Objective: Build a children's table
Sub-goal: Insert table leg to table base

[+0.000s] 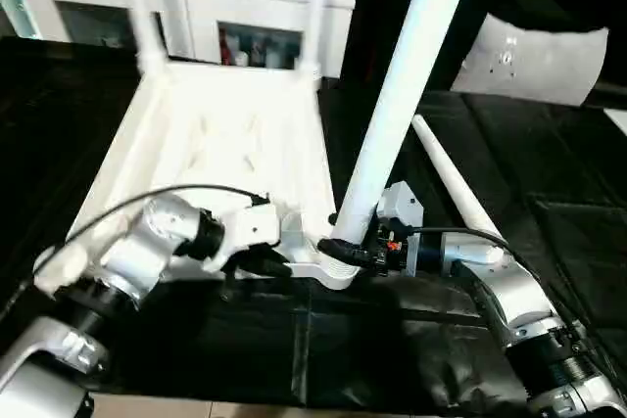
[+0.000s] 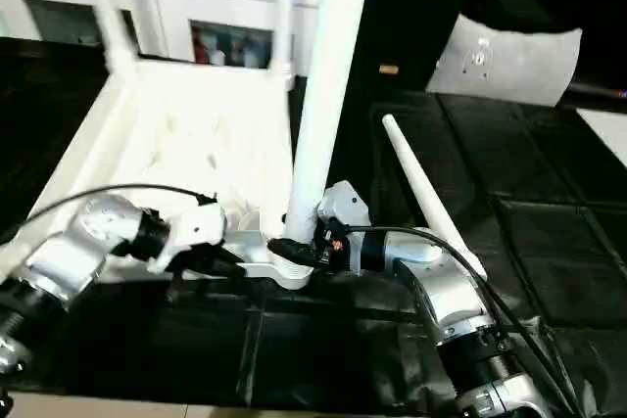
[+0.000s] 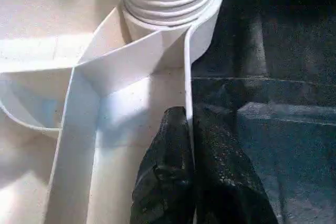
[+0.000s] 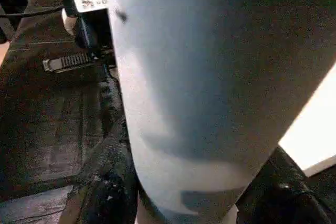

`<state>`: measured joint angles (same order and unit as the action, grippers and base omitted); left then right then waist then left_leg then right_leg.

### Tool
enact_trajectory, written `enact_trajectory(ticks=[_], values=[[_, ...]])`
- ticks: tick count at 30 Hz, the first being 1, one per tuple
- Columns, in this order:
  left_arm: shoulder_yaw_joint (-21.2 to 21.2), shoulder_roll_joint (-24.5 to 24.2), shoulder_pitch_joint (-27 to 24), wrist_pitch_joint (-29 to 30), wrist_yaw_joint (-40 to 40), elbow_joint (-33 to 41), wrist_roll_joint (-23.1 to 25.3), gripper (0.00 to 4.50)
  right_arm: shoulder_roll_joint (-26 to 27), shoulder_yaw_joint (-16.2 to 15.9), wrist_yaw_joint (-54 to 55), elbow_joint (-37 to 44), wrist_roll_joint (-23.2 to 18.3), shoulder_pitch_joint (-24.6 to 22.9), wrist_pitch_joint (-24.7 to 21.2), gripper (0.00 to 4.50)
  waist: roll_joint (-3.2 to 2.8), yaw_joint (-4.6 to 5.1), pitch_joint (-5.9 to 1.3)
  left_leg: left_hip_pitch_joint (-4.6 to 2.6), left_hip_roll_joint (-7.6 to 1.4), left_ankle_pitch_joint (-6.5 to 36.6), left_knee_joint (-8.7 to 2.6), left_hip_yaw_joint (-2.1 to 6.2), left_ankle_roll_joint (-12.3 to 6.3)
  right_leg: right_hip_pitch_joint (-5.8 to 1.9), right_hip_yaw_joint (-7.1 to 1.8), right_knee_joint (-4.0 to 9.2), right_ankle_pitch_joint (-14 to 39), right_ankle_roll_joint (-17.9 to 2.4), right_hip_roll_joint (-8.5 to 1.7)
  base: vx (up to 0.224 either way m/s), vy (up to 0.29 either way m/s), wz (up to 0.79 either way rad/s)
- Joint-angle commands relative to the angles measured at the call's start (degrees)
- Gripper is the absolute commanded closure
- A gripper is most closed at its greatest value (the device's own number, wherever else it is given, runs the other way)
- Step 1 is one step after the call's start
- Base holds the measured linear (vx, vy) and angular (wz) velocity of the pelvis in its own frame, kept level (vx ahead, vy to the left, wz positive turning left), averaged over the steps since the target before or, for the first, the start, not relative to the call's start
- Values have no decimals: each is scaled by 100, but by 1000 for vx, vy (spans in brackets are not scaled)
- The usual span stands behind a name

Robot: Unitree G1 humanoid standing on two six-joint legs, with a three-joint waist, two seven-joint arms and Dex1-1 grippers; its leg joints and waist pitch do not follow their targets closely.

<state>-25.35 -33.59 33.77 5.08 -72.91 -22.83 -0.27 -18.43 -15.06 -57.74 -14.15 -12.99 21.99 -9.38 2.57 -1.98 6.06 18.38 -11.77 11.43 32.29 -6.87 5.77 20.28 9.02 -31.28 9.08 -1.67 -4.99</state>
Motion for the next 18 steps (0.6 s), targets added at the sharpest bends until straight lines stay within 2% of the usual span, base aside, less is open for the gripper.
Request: enact_trajectory(ticks=[1, 6, 8, 9, 10, 11, 12, 13, 14, 16, 17, 18], values=[[248, -108, 209, -43, 129, 146, 62, 450, -60, -627, 25, -823, 543, -430, -543, 259, -124, -21, -45, 81, -148, 2461, -488, 60, -78, -82, -373, 417, 3148, -449, -444, 0, 0, 0], [393, -244, -115, 342, 233, 580, -16, 450, 141, -448, 353, -866, 464, -382, -569, 259, -136, -12, 12, 86, -133, 2549, -498, 65, -19, -47, -389, 443, 3452, -401, -445, 0, 0, 0], [612, -311, -493, 931, 493, 1207, -157, 450, 300, -239, 767, -868, 456, -384, -628, 259, -171, 11, 25, 88, -135, 2730, -495, 94, 58, -54, -357, 461, 3762, -322, -462, 0, 0, 0], [646, -318, -560, 1037, 537, 1322, -185, 450, 322, -208, 833, -869, 459, -384, -635, 259, -165, 22, 39, 80, -137, 2775, -499, 98, 74, -39, -351, 471, 3839, -306, -467, 0, 0, 0], [770, -292, -781, 1459, 732, 1735, -265, 450, 383, -119, 1042, -870, 465, -375, -686, 259, -169, 46, 71, 70, -117, 2885, -495, 111, 67, -25, -315, 520, 4065, -217, -452, 0, 0, 0], [849, -270, -921, 1734, 859, 1998, -315, 450, 420, -65, 1171, -869, 469, -370, -720, 259, -206, 75, 61, 71, -124, 2994, -493, 130, 108, -48, -285, 525, 4124, -184, -457, 0, 0, 0], [948, -204, -1195, 2271, 1120, 2560, -357, 450, 506, 41, 1423, -897, 480, -329, -753, 259, -230, 106, 81, 79, -114, 3078, -496, 157, 95, -55, -234, 563, 4220, -132, -437, 0, 0, 0], [948, -204, -1195, 2271, 1120, 2560, -357, 450, 506, 41, 1423, -897, 480, -329, -753, 259, -232, 135, 66, 78, -141, 3133, -496, 164, 141, -66, -243, 525, 4109, -172, -455, 0, 0, 0], [960, -185, -1263, 2414, 1184, 2717, -361, 450, 533, 68, 1481, -907, 477, -312, -765, 259, -247, 186, 103, 97, -126, 3239, -509, 187, 92, -64, -206, 553, 4127, -137, -416, 0, 0, 0], [991, 130, -1473, 3114, 1579, 3359, -291, 450, 674, 219, 1800, -933, 453, -193, -814, 259, -240, 233, 71, 77, -134, 3238, -515, 186, 63, -84, -196, 557, 3981, -178, -419, 0, 0, 0], [996, 251, -1527, 3342, 1706, 3556, -263, 450, 721, 270, 1903, -945, 445, -152, -827, 259, -252, 246, 100, 55, -120, 3220, -501, 170, 44, -38, -202, 590, 4028, -171, -424, 0, 0, 0], [979, 475, -1543, 3694, 1911, 3806, -222, 450, 791, 333, 2022, -959, 427, -73, -848, 259, -234, 266, 100, 8, -105, 3206, -478, 148, 28, -5, -194, 628, 4113, -154, -423, 0, 0, 0]])
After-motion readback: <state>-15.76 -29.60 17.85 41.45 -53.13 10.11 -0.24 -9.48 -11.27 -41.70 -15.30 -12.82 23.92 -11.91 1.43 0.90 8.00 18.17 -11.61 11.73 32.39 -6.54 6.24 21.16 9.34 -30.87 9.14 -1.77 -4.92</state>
